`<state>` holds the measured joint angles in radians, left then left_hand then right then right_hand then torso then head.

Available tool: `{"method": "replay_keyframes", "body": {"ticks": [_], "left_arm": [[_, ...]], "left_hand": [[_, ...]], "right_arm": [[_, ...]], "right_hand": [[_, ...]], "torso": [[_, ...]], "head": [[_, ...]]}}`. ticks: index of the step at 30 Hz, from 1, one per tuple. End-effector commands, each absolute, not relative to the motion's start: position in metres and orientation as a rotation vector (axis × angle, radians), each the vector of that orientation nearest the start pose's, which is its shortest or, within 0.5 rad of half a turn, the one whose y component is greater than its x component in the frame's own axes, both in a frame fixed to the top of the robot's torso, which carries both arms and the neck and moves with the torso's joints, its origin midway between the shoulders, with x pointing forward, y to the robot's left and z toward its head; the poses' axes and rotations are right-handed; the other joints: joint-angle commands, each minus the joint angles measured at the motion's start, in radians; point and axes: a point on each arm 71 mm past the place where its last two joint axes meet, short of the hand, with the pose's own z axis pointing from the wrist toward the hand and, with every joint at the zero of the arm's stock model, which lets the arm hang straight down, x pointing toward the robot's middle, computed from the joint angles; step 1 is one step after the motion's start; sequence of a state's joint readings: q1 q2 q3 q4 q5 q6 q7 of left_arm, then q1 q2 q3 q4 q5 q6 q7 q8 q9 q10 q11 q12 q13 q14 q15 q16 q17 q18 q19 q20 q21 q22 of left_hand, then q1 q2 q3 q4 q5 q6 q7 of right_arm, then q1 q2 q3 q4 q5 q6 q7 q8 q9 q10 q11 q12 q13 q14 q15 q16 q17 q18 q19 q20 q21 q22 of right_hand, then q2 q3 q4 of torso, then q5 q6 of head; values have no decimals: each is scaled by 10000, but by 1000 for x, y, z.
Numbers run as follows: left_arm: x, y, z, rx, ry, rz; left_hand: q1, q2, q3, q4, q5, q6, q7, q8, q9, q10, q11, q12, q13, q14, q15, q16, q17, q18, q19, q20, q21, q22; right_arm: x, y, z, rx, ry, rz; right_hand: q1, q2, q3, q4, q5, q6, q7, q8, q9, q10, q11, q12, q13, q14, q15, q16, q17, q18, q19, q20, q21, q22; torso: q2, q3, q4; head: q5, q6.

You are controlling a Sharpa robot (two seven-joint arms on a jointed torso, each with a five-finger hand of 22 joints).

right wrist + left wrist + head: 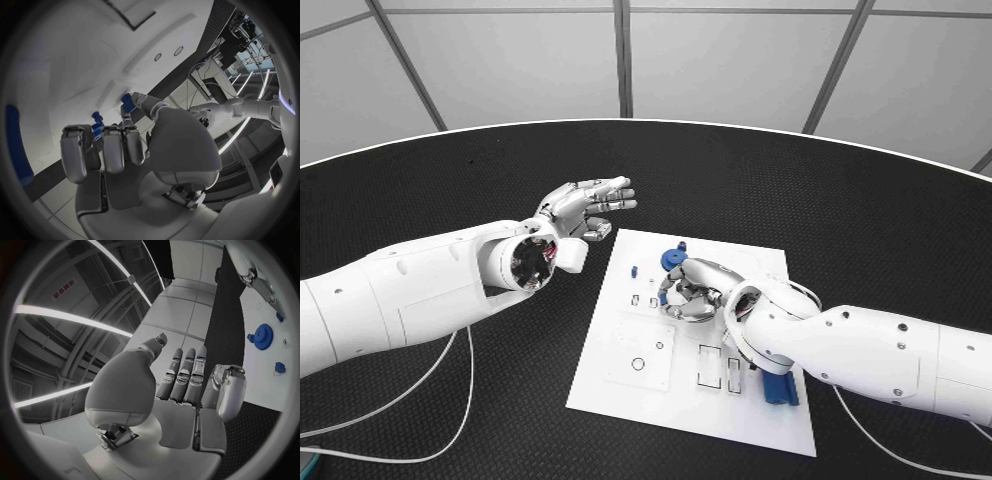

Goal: Assemble the parts on the task board

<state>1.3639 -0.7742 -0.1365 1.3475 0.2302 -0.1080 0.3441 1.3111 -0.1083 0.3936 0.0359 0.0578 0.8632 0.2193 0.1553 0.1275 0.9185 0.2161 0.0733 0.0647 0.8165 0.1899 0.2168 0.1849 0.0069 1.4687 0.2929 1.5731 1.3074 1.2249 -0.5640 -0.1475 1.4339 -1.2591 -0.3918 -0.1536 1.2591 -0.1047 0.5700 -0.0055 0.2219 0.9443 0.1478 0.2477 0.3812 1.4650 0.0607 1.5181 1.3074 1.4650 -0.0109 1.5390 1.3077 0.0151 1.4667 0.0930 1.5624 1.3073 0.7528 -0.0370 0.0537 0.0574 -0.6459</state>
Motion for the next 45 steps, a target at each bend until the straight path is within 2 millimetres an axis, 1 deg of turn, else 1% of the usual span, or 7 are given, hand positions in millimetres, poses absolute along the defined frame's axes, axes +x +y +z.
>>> {"method": "replay_keyframes", "body": {"ticks": [1, 11, 17, 20, 33, 35, 45], "left_arm": [[535, 223, -144, -12372, 14070, -16719], [535, 223, -144, -12375, 14090, -16729], [535, 223, -144, -12378, 14096, -16727], [535, 223, -144, -12379, 14099, -16729], [535, 223, -144, -12384, 14101, -16724], [535, 223, -144, -12385, 14102, -16724], [535, 223, -144, -12388, 14111, -16726]], "left_hand": [[-3, -92, 72, -9, -24, -83, 411, 46, 9, 43, 4, -64, 3, -36, -17, 35, 14, -69, 1021, 77, -23, 2634], [-3, -92, 72, -9, -24, -83, 411, 46, 9, 43, 4, -64, 3, -36, -17, 35, 14, -69, 1021, 77, -23, 2634], [3, -108, 86, -4, -26, -90, 412, 53, 17, 42, 5, -66, 2, -41, -14, 36, 20, -69, 1021, 79, -23, 2634], [2, -110, 87, -3, -26, -91, 412, 54, 18, 41, 6, -66, 2, -44, -13, 34, 20, -50, 1003, 77, 30, 2545], [2, -114, 90, 0, -25, -95, 414, 55, 20, 36, 8, -69, 1, -53, -10, 31, 20, 47, 913, 70, 300, 2092], [2, -114, 91, 1, -25, -96, 414, 55, 20, 36, 8, -69, 1, -53, -10, 31, 20, 44, 915, 70, 292, 2106], [4, -116, 94, 2, -25, -98, 415, 56, 22, 34, 9, -70, 0, -57, -9, 29, 21, 37, 922, 69, 271, 2141]], "right_arm": [[481, -88, -211, -673, 17454, 8360], [482, -88, -214, -666, 17618, 8252], [482, -88, -214, -988, 17496, 8075], [482, -88, -214, -1062, 17450, 8036], [482, -90, -215, -1094, 17458, 7943], [482, -90, -215, -1091, 17443, 7948], [482, -89, -214, -1060, 17437, 7919]], "right_hand": [[-37, -5, 13, -62, -47, 12, -54, 70, 8, 620, -29, -11, 2152, 888, -43, 43, 1855, -111, 966, -41, -28, 2508], [-62, -73, -13, -99, -98, -48, -35, 57, 7, 592, -16, -42, 2125, 883, -35, 36, 1836, -109, 961, -36, -35, 2500], [-97, -114, -33, -106, -120, -89, -17, 44, 3, 575, -1, -61, 2109, 882, -25, 34, 1833, -107, 959, -30, -39, 2496], [-124, -141, -49, -106, -139, -113, -6, 37, 0, 569, 10, -67, 2104, 882, -17, 33, 1833, -107, 958, -25, -40, 2495], [-177, -188, -65, -108, -176, -223, 36, -13, -22, 509, 44, -134, 2045, 879, 10, 29, 1823, -105, 954, -5, -48, 2488], [-177, -188, -65, -108, -176, -223, 36, -13, -22, 509, 44, -134, 2045, 879, 10, 29, 1823, -105, 954, -5, -48, 2488], [-234, -230, -92, -96, -227, -283, 64, -41, -36, 501, 71, -142, 2039, 879, 33, 28, 1824, -104, 952, 14, -51, 2485]], "torso": [[-16, -3, -8], [-15, -4, 2], [-17, -3, 0], [-17, -3, -12], [-16, -6, -5], [-20, -1, -7], [-12, -4, -8]], "head": [[-5, -19], [-18, -42], [-20, -48], [-12, -57], [-28, -72], [-31, -75], [-42, -75]]}}
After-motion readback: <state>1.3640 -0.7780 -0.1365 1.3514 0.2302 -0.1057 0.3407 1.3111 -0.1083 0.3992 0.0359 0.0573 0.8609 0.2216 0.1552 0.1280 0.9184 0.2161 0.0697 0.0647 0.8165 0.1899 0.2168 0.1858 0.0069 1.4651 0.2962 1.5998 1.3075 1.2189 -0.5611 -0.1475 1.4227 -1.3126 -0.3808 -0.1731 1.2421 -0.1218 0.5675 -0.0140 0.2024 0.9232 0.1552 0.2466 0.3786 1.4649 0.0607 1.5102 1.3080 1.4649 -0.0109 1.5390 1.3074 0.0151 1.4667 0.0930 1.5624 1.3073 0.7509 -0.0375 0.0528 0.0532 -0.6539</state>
